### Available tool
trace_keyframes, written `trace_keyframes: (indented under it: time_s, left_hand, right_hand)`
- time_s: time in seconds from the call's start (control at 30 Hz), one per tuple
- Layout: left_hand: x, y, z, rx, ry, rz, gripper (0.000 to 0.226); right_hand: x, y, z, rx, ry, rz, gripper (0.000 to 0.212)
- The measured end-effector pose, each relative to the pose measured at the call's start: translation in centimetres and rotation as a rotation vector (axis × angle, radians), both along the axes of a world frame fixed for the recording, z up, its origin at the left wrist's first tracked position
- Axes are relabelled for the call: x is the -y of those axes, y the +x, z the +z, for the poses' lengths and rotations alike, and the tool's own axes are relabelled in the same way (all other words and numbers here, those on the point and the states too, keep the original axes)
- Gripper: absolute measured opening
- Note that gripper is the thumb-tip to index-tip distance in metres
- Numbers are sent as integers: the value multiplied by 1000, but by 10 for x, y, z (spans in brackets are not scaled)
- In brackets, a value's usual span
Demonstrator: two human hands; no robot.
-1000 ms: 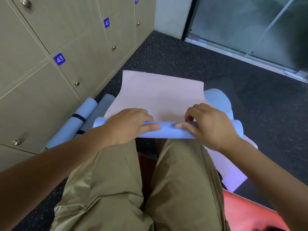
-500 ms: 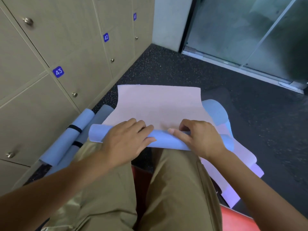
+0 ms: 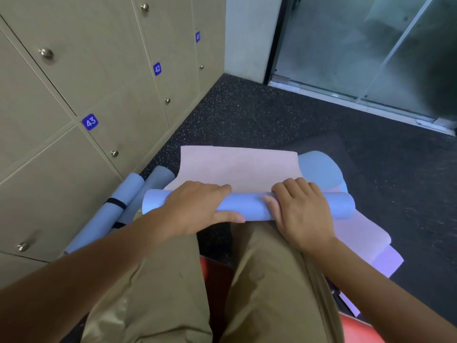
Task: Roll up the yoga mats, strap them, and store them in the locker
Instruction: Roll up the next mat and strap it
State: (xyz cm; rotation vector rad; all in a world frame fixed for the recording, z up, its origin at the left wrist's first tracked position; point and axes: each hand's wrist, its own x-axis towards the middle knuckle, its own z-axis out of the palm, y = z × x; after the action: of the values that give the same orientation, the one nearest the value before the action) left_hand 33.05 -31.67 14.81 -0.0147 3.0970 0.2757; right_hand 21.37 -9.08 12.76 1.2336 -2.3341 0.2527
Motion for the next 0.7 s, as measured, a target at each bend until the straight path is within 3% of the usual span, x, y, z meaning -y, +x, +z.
trace_keyframes:
  time_s: [0.1, 0.2, 0.27, 0.4, 0.57, 0.7]
  left_hand:
    - [6, -10, 8, 183, 121, 4, 57]
    - [9, -15, 9, 207, 138, 7, 55]
    - [8, -10, 3, 62, 34, -34, 56]
    - [6, 3, -24, -327, -283, -157, 81]
    - [-2, 5, -40, -400, -356, -50, 90]
    - [0, -13, -30, -314, -353, -5, 82]
  right_hand:
    - [1, -2, -3, -65, 14, -28, 55]
    - [6, -10, -2, -63, 10, -24, 57]
    - [9, -15, -1, -37, 13, -12, 56]
    - [14, -23, -1, 7, 20, 7, 51]
    - [20, -32, 8, 151, 112, 28, 50]
    - [27, -40, 21, 300, 248, -11, 56]
